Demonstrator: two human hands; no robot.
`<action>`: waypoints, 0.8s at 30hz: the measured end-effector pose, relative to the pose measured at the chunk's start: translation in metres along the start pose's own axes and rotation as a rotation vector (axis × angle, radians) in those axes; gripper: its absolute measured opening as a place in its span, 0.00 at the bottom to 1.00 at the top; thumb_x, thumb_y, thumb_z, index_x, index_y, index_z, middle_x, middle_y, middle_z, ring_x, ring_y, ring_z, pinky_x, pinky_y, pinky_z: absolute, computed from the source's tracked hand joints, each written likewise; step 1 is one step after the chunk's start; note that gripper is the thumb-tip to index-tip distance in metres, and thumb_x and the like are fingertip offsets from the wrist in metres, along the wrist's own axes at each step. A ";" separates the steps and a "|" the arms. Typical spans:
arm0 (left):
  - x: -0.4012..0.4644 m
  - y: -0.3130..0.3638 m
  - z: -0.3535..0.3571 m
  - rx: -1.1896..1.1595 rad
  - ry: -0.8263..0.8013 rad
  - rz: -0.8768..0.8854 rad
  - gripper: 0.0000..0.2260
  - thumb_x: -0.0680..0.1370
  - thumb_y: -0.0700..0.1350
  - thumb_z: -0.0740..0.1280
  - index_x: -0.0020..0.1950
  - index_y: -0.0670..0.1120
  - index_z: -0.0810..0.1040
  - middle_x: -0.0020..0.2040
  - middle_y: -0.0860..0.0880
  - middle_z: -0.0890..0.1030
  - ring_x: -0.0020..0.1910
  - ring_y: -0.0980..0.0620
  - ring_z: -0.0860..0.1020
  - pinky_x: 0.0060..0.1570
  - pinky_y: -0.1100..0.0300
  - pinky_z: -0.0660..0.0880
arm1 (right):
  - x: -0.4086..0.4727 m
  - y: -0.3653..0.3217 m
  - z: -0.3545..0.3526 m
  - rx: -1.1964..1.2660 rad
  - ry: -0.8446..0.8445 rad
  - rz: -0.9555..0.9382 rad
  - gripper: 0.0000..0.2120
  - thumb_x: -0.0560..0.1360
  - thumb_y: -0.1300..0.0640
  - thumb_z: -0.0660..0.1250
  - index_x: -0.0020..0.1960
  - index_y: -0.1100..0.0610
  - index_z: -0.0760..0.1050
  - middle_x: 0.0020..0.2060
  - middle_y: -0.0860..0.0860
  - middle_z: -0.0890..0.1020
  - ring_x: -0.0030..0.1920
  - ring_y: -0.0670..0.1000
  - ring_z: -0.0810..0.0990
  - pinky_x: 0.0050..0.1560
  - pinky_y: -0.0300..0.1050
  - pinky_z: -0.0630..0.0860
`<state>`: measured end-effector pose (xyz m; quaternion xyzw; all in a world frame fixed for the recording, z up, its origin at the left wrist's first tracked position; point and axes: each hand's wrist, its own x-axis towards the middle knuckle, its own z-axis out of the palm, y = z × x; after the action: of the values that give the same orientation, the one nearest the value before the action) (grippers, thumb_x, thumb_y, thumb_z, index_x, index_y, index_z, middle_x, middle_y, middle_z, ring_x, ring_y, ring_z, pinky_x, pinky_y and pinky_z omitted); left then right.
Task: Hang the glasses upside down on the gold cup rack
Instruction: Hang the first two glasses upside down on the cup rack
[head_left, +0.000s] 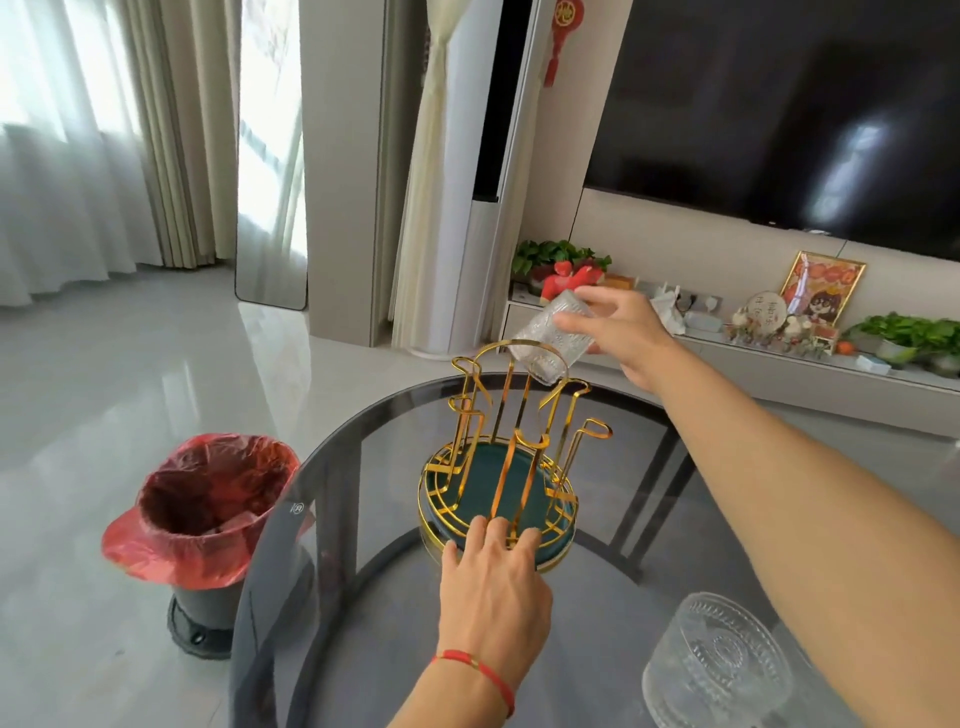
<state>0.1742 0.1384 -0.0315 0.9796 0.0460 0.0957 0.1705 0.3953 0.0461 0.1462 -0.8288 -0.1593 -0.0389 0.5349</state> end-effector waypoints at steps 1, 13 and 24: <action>0.000 0.000 0.000 -0.007 -0.012 -0.003 0.19 0.81 0.50 0.61 0.72 0.53 0.71 0.70 0.48 0.73 0.73 0.44 0.66 0.71 0.42 0.67 | 0.001 0.003 0.005 -0.014 -0.049 -0.008 0.34 0.71 0.60 0.81 0.75 0.57 0.75 0.72 0.57 0.78 0.70 0.57 0.77 0.61 0.55 0.82; 0.003 0.003 0.001 -0.124 -0.029 -0.066 0.21 0.79 0.45 0.63 0.73 0.52 0.72 0.66 0.50 0.77 0.71 0.45 0.66 0.70 0.42 0.66 | 0.009 0.023 0.031 -0.209 -0.475 -0.049 0.34 0.64 0.63 0.84 0.69 0.53 0.81 0.62 0.50 0.85 0.67 0.54 0.81 0.69 0.53 0.78; 0.004 0.005 -0.002 -0.111 -0.011 -0.069 0.21 0.78 0.45 0.64 0.72 0.52 0.74 0.63 0.50 0.79 0.67 0.47 0.68 0.65 0.45 0.72 | -0.005 0.022 0.005 -0.308 -0.495 -0.047 0.41 0.73 0.66 0.78 0.81 0.48 0.67 0.80 0.52 0.70 0.77 0.56 0.73 0.68 0.46 0.75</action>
<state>0.1778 0.1349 -0.0278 0.9670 0.0736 0.0866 0.2279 0.3967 0.0409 0.1239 -0.8806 -0.2964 0.1283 0.3466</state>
